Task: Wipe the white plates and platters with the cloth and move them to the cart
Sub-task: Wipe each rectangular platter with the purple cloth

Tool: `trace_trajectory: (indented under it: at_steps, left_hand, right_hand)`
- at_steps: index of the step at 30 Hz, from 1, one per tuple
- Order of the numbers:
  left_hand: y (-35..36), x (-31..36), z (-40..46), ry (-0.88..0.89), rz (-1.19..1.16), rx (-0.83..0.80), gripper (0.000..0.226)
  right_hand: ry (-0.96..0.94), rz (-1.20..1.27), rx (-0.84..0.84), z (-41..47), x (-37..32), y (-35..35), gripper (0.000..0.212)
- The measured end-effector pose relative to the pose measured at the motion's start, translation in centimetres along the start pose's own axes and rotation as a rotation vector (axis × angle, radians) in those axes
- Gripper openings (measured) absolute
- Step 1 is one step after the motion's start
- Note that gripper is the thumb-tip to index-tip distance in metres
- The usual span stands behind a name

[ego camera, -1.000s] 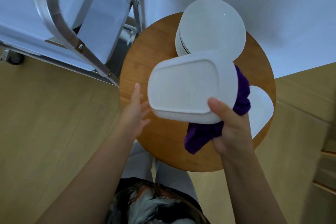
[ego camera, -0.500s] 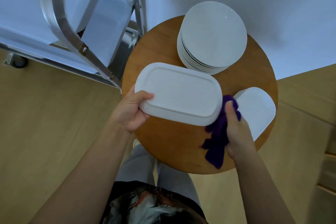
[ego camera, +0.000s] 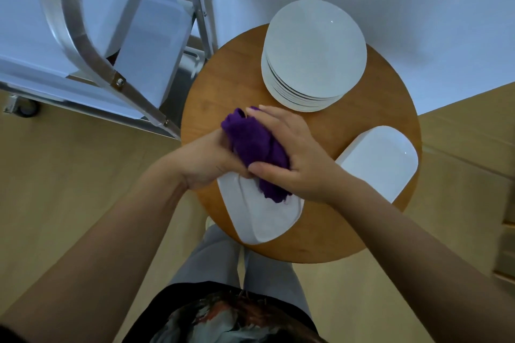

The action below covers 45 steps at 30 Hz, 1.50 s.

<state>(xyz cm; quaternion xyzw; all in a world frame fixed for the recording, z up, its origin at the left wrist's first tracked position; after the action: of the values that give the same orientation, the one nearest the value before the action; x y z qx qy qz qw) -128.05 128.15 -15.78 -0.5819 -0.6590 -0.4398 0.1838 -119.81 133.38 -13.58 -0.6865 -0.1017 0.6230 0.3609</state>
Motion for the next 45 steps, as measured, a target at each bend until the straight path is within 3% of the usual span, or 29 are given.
trace_trajectory:
  at_steps: [4,12,19,22,26,28,31,33,36,39,45]
  left_hand:
    - [0.3,-0.2,0.0,0.001,-0.155,0.019,0.047]
    - [-2.5,-0.7,-0.8,0.145,-0.445,0.343,0.054]
    - [-1.4,-2.8,-0.4,0.208,-0.704,0.536,0.057]
    - [-0.7,-4.2,-0.7,0.154,-0.694,0.508,0.055]
    - [-1.0,-4.8,-1.5,-0.046,-0.735,0.086,0.085]
    - [-0.4,-5.4,-1.4,-0.236,-0.667,-0.039,0.077]
    - [0.0,-6.9,-0.2,-0.393,-0.586,0.133,0.054]
    - [0.1,-6.7,0.6,-0.307,-0.622,0.223,0.047]
    - [0.7,-6.1,0.8,-0.211,-0.691,0.295,0.048]
    - [1.4,-6.3,1.1,-0.158,-0.775,0.384,0.052]
    - [1.6,-6.9,0.9,-0.106,-0.869,0.537,0.045]
  right_hand:
    - [-0.047,0.029,0.271,-0.2,1.1,-2.2,0.066]
    - [0.333,0.341,0.471,-4.7,5.3,-1.8,0.050]
    - [0.756,0.835,0.896,-8.5,8.5,0.4,0.050]
    - [0.936,0.854,0.865,-9.3,9.0,1.6,0.043]
    - [0.812,0.803,0.685,-9.1,9.4,-1.1,0.040]
    - [0.757,0.612,0.504,-8.2,9.3,-2.4,0.046]
    - [0.703,0.371,0.436,-7.2,8.9,-3.3,0.034]
    - [0.697,0.345,0.470,-7.0,8.3,-3.0,0.032]
    - [0.711,0.303,0.581,-7.7,7.1,-1.0,0.057]
    - [0.681,0.250,0.634,-7.7,4.7,1.3,0.066]
    - [0.530,0.077,0.558,-6.4,-0.5,4.9,0.051]
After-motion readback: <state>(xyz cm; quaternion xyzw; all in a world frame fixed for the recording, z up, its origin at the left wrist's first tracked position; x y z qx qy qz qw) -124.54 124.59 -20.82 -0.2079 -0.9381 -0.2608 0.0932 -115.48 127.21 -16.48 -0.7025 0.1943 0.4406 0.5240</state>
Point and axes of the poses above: each hand's wrist, its own z-axis towards the middle knuckle, its own y-axis out of the palm, x = y × z, the point moved 7 cm from there along z, towards the middle knuckle, and after that the axes turned 8 degrees about -y, right-handed, at the moved point
